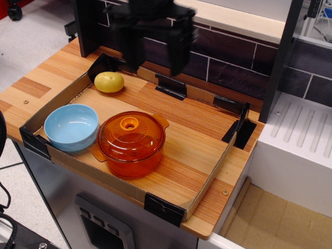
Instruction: Take lid off pot
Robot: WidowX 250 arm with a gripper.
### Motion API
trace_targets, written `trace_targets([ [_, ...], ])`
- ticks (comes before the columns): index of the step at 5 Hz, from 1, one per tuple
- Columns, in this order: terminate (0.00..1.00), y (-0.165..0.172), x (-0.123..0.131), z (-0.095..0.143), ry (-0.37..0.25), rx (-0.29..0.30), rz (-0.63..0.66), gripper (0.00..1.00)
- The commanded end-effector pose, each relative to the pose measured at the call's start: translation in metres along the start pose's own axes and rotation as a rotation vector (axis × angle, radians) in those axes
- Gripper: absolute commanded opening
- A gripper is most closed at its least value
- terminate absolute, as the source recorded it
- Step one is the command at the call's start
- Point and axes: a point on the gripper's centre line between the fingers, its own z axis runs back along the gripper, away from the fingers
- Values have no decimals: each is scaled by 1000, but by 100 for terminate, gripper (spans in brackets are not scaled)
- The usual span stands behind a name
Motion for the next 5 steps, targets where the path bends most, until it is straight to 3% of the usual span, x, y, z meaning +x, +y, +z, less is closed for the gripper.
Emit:
trace_targets([
  [1, 0, 24, -15, -3, -47, 26, -53, 100],
  [5, 0, 28, -28, -44, -59, 69, -72, 100],
])
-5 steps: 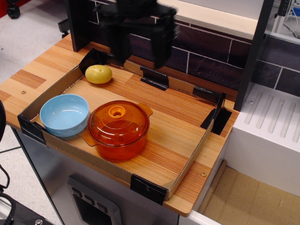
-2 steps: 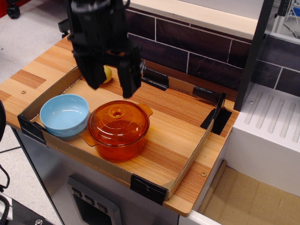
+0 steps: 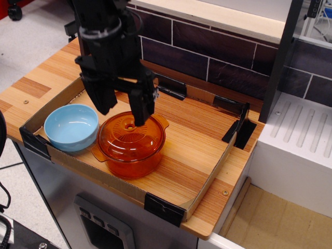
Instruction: Take lid off pot
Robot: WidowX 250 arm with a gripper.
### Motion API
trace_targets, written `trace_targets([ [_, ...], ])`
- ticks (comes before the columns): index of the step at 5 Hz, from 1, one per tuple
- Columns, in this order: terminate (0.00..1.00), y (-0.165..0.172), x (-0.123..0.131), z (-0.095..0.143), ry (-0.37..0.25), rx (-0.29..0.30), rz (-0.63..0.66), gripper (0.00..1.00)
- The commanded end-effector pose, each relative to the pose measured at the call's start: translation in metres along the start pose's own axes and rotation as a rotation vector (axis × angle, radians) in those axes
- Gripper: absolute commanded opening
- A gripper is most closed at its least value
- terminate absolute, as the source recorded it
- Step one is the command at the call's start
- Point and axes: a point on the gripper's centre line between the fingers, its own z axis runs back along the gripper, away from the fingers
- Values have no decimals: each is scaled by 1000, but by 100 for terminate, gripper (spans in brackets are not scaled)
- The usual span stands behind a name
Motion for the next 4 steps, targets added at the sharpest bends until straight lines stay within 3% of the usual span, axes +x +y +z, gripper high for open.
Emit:
trace_targets([
  [1, 0, 0, 2, -8, -32, 26, -6, 100],
  [3, 0, 2, 9, -18, -36, 43, 7, 100],
  [4, 0, 2, 11, -19, -35, 49, 17, 0],
])
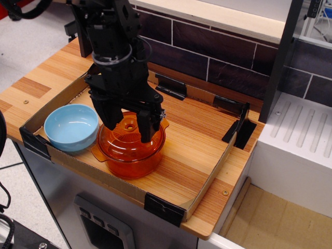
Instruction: Take lid off pot
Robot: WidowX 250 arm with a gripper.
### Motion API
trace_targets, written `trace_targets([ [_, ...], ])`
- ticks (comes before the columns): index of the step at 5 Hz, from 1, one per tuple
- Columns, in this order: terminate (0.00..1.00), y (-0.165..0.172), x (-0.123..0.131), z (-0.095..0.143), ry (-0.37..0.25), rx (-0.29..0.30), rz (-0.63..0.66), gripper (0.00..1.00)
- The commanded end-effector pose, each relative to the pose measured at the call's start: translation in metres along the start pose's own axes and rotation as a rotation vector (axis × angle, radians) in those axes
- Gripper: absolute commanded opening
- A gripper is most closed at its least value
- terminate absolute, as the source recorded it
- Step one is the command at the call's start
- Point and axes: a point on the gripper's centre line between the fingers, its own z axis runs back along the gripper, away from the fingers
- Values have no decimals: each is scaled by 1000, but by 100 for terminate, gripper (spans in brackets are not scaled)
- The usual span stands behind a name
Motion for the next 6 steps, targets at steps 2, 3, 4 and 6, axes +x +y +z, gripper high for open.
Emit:
trace_targets([
  [2, 0, 9, 14, 14, -30, 26, 22, 0],
  [3, 0, 11, 17, 32, -32, 3, 37, 0],
  [4, 0, 4, 26, 57, -44, -46, 65, 0],
  [6, 0, -11, 63, 50, -30, -65, 144, 0],
])
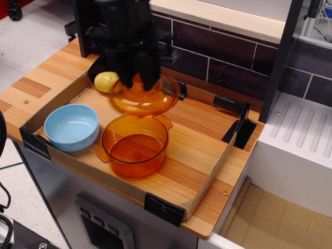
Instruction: Take lid off pot
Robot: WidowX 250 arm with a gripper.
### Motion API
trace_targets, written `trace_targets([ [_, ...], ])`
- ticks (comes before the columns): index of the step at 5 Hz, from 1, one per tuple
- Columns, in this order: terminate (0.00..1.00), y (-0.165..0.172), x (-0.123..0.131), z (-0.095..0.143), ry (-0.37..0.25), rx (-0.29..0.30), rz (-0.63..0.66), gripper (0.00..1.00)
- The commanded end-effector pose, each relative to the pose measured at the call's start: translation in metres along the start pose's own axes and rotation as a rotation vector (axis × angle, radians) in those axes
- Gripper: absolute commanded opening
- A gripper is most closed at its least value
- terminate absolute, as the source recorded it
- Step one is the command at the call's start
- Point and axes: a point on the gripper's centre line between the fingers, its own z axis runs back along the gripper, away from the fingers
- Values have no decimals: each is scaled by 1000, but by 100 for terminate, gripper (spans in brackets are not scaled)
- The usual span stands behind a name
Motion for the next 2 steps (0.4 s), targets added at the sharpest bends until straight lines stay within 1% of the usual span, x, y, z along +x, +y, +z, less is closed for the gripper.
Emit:
trace_targets([
  [1, 0, -17, 40, -12, -56, 18, 35, 0],
  [2, 0, -28, 57, -19, -66, 23, 58, 0],
])
